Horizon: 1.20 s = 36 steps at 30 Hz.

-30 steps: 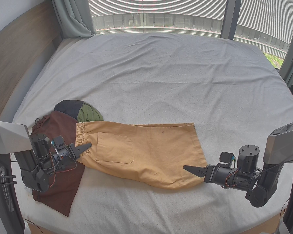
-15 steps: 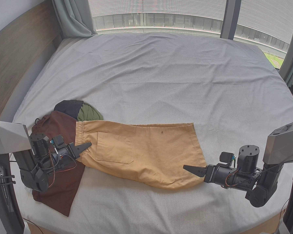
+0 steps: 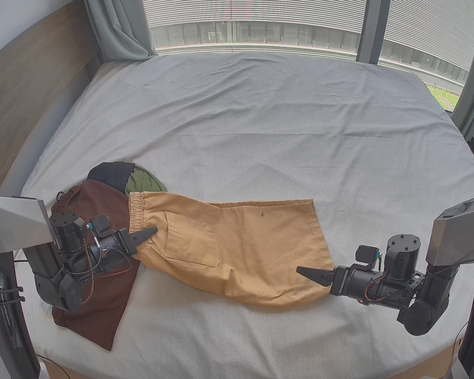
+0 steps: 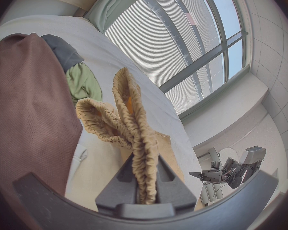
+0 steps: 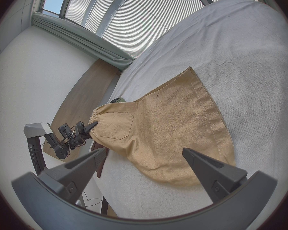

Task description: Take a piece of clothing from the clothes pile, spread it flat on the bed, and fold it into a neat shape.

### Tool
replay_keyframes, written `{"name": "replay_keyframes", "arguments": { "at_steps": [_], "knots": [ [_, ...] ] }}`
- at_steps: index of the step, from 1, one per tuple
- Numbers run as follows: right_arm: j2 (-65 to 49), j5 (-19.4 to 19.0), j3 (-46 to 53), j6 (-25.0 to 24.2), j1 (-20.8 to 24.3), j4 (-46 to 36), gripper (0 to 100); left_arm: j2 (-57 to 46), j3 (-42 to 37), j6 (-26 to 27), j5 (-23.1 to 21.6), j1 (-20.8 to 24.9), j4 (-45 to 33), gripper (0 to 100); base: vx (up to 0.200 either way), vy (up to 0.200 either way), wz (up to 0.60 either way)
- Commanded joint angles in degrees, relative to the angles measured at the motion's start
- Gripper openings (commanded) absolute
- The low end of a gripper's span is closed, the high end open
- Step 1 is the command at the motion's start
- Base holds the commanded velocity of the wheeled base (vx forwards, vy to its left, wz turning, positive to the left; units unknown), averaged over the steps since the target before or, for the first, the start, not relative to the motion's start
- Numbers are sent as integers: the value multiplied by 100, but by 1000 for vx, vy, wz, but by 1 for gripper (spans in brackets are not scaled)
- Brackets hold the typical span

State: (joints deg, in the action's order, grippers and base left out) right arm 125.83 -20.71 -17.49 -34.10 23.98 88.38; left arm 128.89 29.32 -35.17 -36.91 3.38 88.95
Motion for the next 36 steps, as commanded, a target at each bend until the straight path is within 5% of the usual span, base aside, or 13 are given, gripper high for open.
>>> {"name": "replay_keyframes", "arguments": {
  "at_steps": [1,24,36],
  "knots": [
    [-32,-3,-8,0,-7,4,100,-57,65,1,26,163,-1,0,0,0,0],
    [-173,-3,-44,0,-130,4,100,-206,355,-51,387,1033,-10,0,0,0,0],
    [-173,-3,-140,0,-324,4,100,-4,821,-605,378,1552,-19,0,0,0,0]
  ]
}}
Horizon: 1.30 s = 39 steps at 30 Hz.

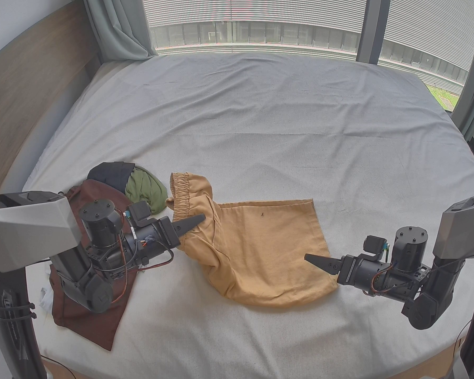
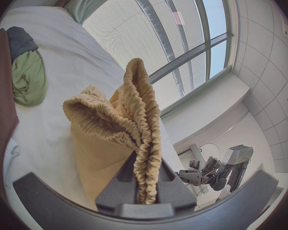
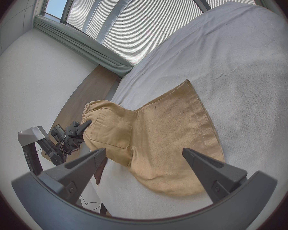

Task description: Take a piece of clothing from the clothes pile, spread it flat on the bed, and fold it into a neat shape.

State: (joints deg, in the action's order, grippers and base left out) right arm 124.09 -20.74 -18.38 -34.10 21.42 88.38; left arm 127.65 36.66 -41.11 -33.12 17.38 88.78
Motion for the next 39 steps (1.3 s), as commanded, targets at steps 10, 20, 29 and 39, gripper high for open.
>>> {"name": "replay_keyframes", "arguments": {
  "at_steps": [10,20,29,39],
  "knots": [
    [10,-1,-210,-9,-270,4,100,559,342,-11,16,494,-1,0,0,0,0],
    [54,-1,-333,-9,-472,-5,100,691,641,-407,7,846,-19,0,0,0,0],
    [63,-1,-456,-18,-639,-5,100,929,1045,-530,16,1188,-177,0,0,0,0],
    [72,-1,-543,-27,-762,-5,100,1210,1520,-925,25,1522,-274,0,0,0,0]
  ]
}}
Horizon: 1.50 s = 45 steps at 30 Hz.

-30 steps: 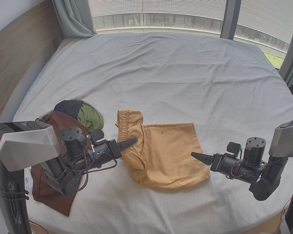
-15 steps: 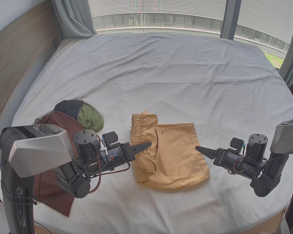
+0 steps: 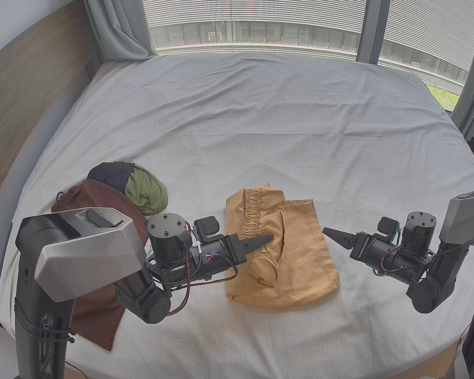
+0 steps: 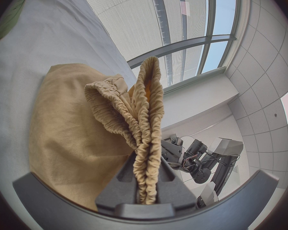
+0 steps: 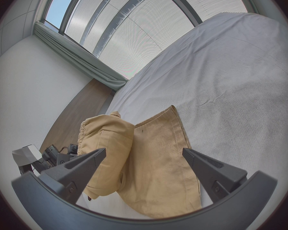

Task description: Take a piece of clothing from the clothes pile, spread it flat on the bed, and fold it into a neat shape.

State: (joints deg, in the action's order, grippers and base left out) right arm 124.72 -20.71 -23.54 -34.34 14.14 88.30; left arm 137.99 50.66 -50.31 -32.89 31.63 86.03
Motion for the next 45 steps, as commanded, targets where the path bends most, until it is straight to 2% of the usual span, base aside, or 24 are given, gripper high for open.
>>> {"name": "replay_keyframes", "arguments": {
  "at_steps": [1,18,19,45],
  "knots": [
    [8,-3,-28,-2,-69,3,100,246,163,-14,2,124,10,0,0,0,0],
    [17,-3,-63,-2,-96,3,100,475,523,-14,178,159,10,0,0,0,0],
    [8,-3,-63,-2,-96,3,100,484,541,-5,178,168,54,100,0,0,0],
    [8,-3,-45,6,-78,3,100,396,620,39,538,528,213,100,0,0,0]
  ]
}}
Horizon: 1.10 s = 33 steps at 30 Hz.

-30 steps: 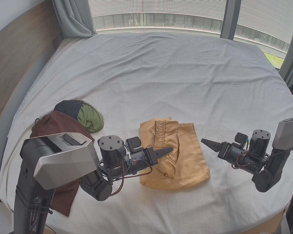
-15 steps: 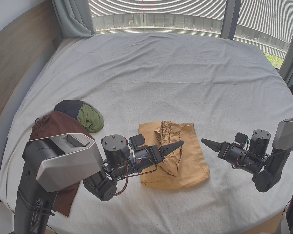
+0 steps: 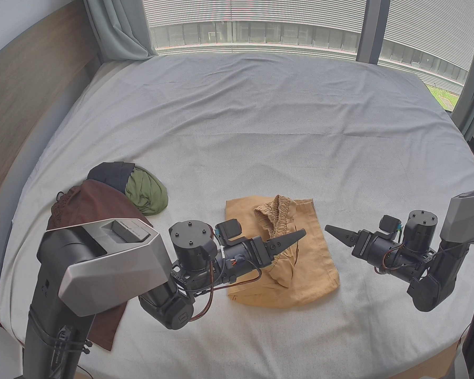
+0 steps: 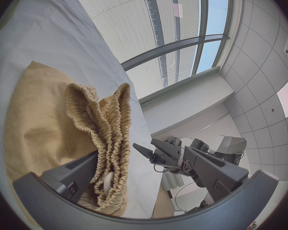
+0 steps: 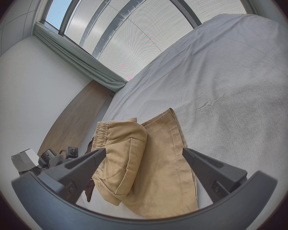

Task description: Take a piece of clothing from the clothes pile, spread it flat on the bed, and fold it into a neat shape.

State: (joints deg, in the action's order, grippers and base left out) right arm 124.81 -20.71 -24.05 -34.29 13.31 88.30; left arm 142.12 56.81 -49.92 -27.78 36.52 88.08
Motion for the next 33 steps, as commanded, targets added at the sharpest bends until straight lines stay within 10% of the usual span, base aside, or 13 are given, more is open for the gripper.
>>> {"name": "replay_keyframes", "arguments": {
  "at_steps": [1,33],
  "knots": [
    [0,-3,-3,1,-4,3,100,-17,6,0,54,48,17,100,0,0,0],
    [0,-12,-3,-7,-4,3,100,-17,-29,360,221,153,34,100,0,0,0]
  ]
}}
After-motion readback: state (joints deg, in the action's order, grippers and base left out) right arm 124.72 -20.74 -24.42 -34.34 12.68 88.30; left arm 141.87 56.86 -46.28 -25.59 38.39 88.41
